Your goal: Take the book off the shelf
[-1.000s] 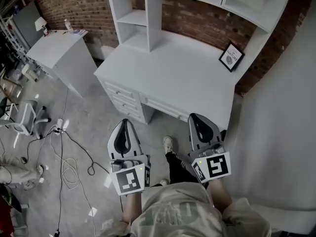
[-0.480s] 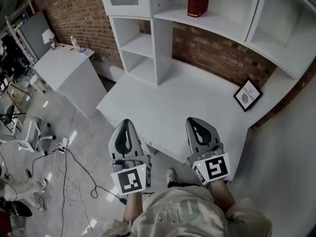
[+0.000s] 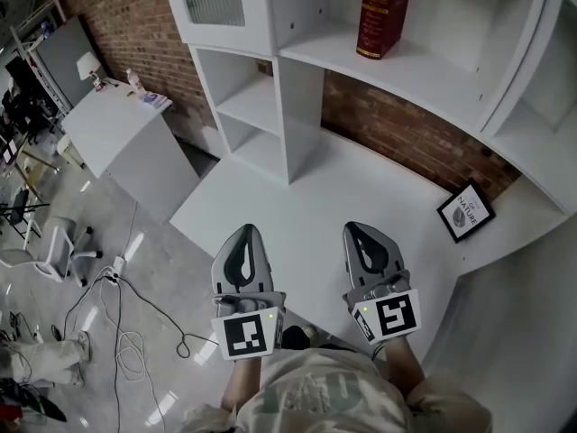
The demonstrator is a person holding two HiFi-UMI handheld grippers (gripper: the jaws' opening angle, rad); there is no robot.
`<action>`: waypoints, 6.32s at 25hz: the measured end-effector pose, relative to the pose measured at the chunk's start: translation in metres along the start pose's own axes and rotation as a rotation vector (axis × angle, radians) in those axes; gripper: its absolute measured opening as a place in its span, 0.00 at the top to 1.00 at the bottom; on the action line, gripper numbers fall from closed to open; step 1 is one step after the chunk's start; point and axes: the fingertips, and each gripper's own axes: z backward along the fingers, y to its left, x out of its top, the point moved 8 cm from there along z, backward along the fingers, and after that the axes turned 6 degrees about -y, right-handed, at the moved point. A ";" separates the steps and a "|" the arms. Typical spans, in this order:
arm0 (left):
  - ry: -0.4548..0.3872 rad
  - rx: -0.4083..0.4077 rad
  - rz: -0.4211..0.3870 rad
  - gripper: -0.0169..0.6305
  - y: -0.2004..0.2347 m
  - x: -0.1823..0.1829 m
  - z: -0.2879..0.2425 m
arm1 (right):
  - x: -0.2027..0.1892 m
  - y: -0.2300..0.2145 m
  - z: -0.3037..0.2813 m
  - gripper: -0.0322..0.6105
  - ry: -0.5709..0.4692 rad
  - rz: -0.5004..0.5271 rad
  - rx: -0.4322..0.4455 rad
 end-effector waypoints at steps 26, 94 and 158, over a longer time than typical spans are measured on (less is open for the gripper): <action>-0.110 -0.244 0.127 0.95 -0.026 0.003 -0.095 | 0.037 -0.037 -0.042 0.93 -0.143 0.061 -0.142; 0.147 -0.515 0.122 0.58 -0.153 0.121 -0.443 | 0.009 -0.095 0.020 0.93 -0.016 -0.103 -0.493; -0.087 -0.192 0.083 0.58 -0.006 -0.024 -0.073 | 0.024 0.004 -0.055 0.93 0.022 -0.008 -0.150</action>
